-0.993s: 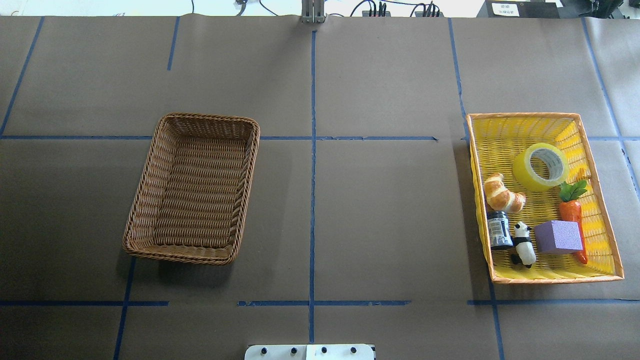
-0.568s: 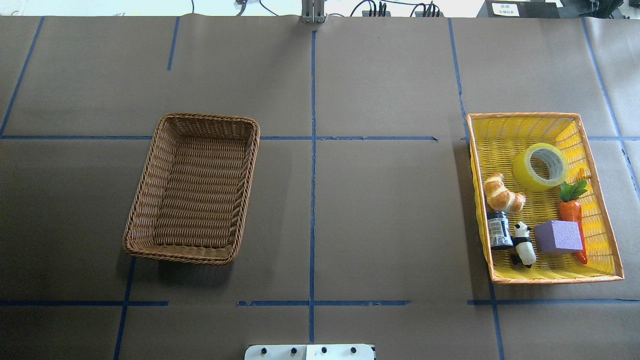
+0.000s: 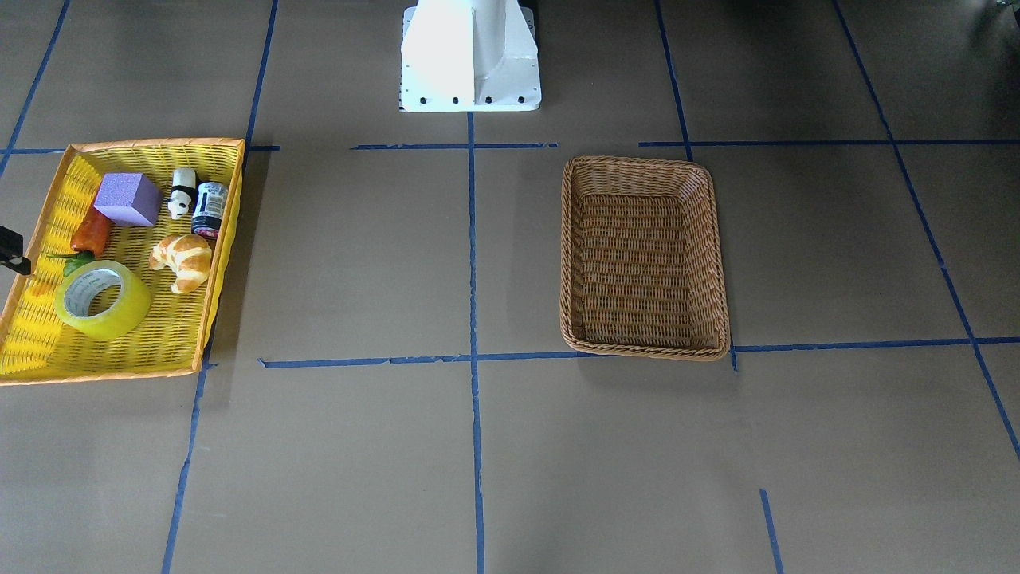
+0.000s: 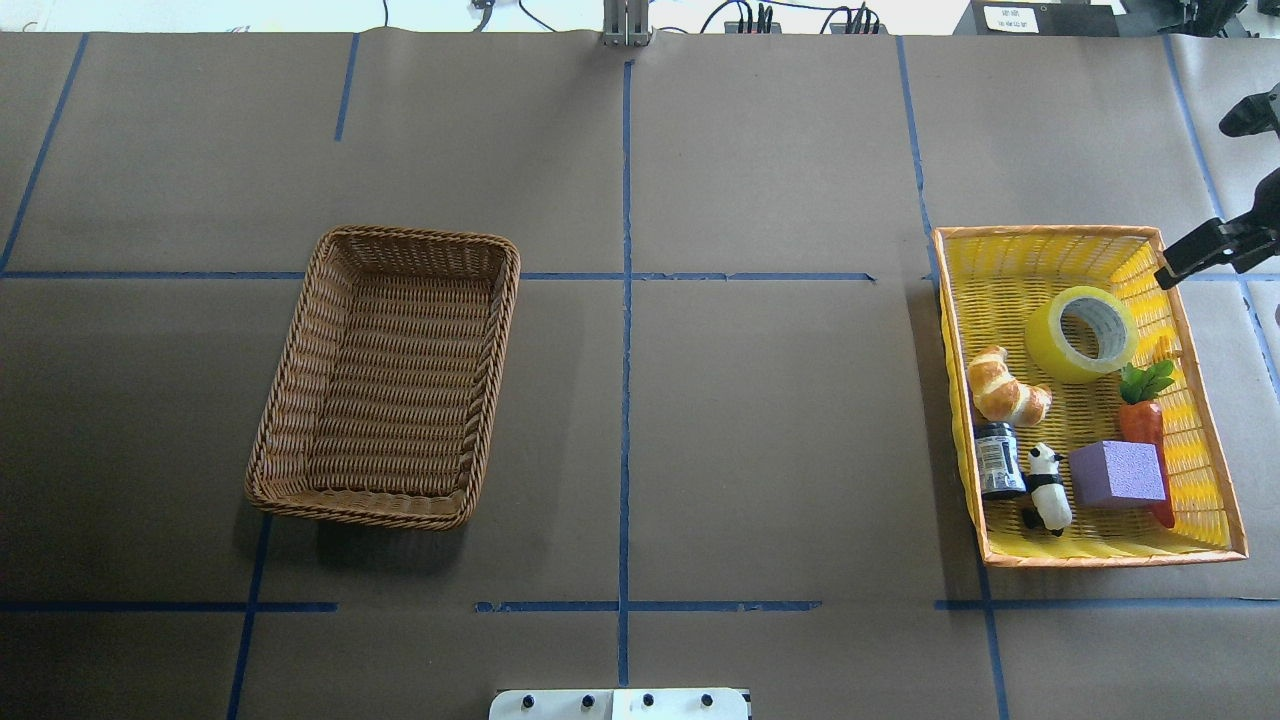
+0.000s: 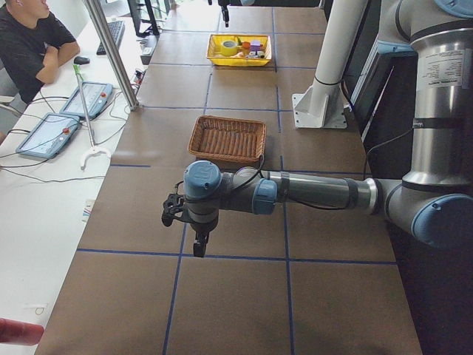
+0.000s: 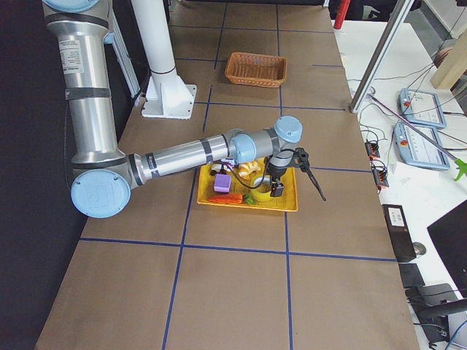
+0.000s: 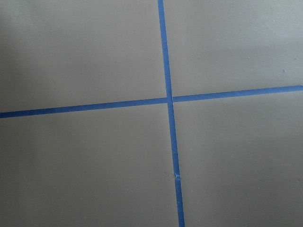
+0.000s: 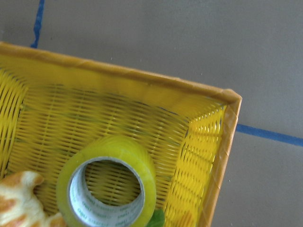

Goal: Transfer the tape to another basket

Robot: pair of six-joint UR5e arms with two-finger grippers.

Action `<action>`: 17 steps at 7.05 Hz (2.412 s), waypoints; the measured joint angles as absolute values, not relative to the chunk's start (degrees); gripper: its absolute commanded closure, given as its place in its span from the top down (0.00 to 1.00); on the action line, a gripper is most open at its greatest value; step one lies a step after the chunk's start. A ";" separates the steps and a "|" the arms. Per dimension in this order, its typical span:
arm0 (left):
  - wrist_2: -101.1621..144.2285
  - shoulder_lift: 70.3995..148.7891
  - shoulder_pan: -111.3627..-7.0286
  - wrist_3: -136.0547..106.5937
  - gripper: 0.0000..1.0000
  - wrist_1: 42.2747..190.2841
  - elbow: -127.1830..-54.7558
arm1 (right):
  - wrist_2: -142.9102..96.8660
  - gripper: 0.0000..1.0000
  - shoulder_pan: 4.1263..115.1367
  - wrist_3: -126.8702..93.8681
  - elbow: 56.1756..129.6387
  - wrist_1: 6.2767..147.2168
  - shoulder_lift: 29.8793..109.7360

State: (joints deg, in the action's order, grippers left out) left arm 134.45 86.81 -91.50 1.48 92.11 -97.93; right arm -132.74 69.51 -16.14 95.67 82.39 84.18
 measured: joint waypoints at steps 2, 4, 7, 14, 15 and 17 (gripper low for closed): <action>134.49 86.83 -91.50 1.36 1.00 92.19 -98.32 | -131.61 0.92 66.45 -26.49 90.25 68.20 84.89; 134.60 86.84 -91.49 1.30 1.00 92.20 -98.62 | -130.76 0.73 63.63 -28.75 89.06 65.01 85.20; 134.83 86.97 -91.49 1.23 1.00 92.13 -98.74 | -129.82 0.49 61.77 -28.49 88.69 64.54 85.74; 142.39 90.08 -90.35 -10.45 1.00 92.25 -102.55 | -132.14 0.00 61.03 -28.90 93.97 64.66 85.70; 144.81 91.79 -87.63 -16.94 1.00 92.46 -104.79 | -135.11 0.00 61.69 -31.31 96.41 64.57 84.61; 147.49 99.29 -80.35 -32.14 1.00 93.39 -107.00 | -139.28 0.00 61.43 -47.74 102.58 64.25 80.53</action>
State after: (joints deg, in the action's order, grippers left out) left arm 147.49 99.29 -80.35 -32.14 93.39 -107.00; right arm -139.28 61.43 -47.74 102.58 64.25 80.53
